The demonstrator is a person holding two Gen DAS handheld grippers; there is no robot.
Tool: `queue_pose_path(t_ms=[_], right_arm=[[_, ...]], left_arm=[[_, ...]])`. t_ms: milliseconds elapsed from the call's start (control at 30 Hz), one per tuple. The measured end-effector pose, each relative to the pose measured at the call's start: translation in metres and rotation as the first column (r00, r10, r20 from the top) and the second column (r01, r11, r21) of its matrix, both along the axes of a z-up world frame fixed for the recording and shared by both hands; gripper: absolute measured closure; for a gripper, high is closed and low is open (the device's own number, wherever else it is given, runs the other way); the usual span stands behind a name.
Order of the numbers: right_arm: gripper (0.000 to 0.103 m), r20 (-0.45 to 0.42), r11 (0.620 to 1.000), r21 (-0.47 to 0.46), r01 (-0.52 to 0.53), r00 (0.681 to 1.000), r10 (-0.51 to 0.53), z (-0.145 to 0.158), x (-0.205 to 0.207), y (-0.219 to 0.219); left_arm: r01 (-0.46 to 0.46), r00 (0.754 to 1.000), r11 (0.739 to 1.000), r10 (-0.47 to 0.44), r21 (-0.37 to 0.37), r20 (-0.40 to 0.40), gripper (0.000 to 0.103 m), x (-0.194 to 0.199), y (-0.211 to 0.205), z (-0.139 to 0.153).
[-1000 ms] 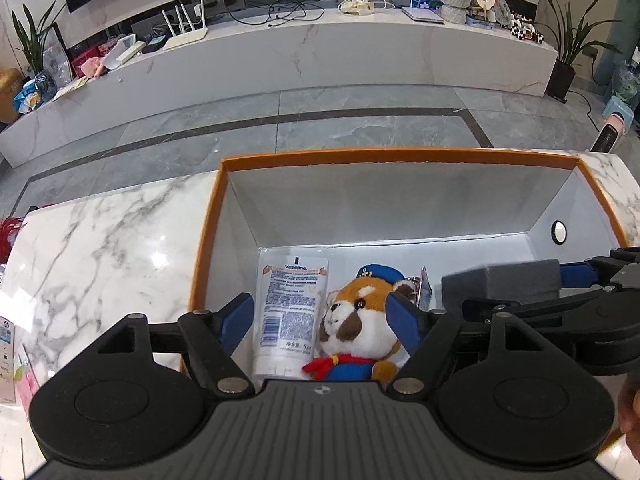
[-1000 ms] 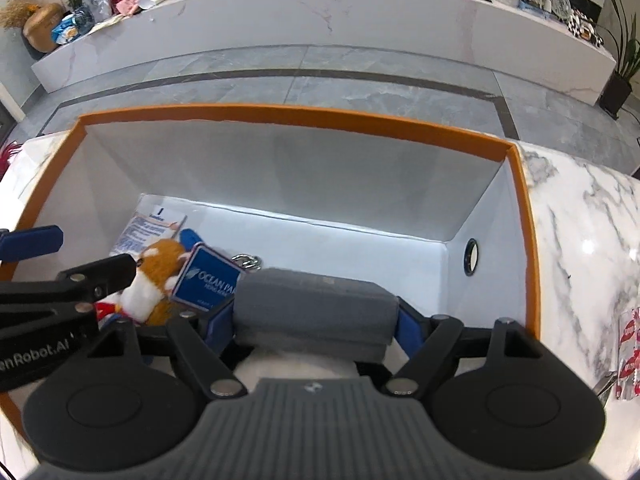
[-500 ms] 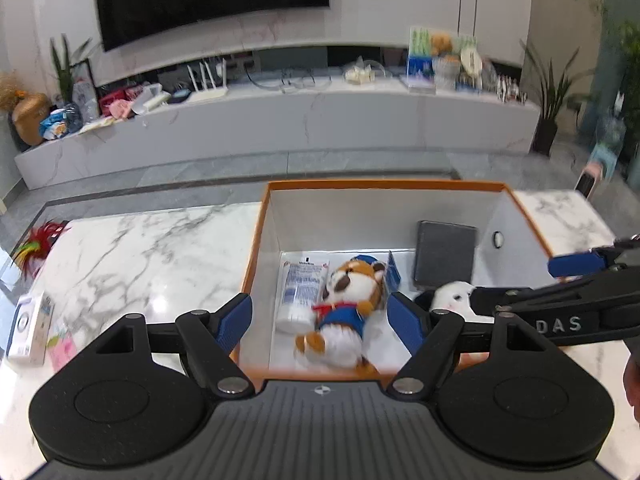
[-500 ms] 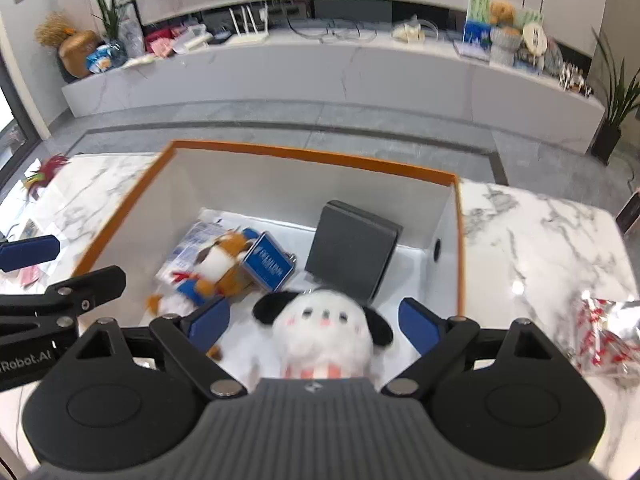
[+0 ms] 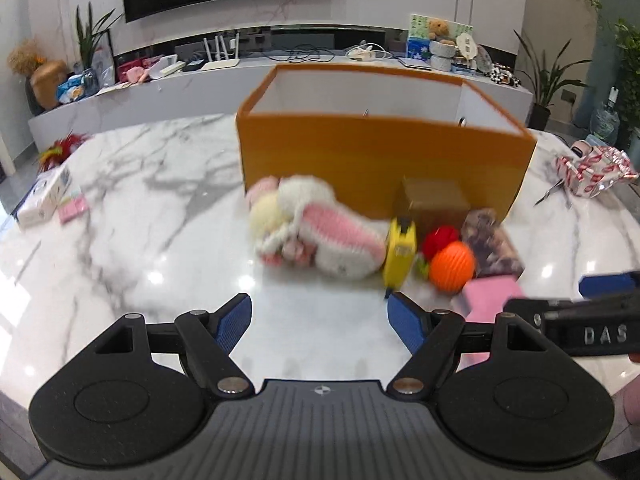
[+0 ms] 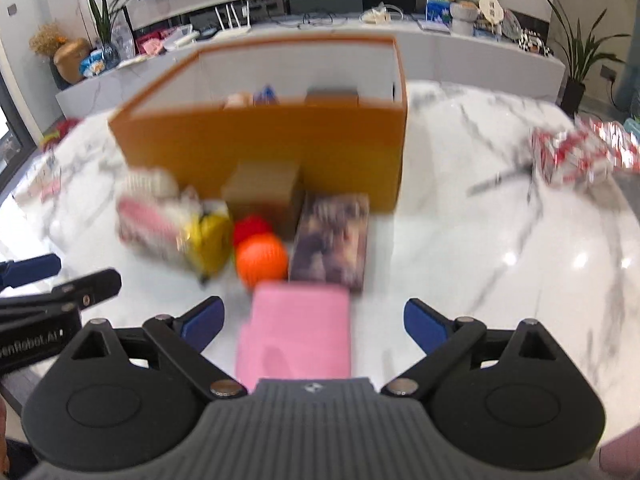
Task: Organize objects
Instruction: 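Withdraw both grippers from the box toward the remaining table items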
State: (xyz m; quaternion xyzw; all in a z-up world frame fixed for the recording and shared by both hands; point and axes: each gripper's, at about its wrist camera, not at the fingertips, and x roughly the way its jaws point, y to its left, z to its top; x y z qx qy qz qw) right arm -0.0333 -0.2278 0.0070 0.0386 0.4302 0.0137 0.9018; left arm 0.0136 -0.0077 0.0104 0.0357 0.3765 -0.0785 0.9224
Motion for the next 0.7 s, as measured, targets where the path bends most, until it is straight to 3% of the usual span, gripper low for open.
queue_pose_path(t_ms=[100, 233, 533, 700], right_arm=[[0.006, -0.013, 1.000, -0.010, -0.008, 1.000, 0.008, -0.020, -0.005, 0.008], [0.006, -0.018, 1.000, -0.010, -0.004, 1.000, 0.003, -0.039, -0.004, 0.012], [0.006, 0.016, 1.000, -0.022, 0.004, 1.000, -0.003, -0.051, 0.000, 0.014], [0.003, 0.015, 0.998, -0.062, -0.011, 1.000, 0.012, -0.054, 0.004, 0.020]], left_arm=[[-0.002, 0.999, 1.000, 0.002, 0.011, 0.033, 0.015, -0.008, 0.004, -0.018], [-0.012, 1.000, 1.000, 0.012, -0.024, 0.009, 0.015, -0.007, 0.011, -0.028], [0.025, 0.998, 1.000, -0.027, 0.018, 0.062, 0.014, 0.005, 0.003, -0.036], [0.036, 0.997, 0.995, -0.030, -0.088, 0.075, 0.014, 0.010, 0.007, -0.025]])
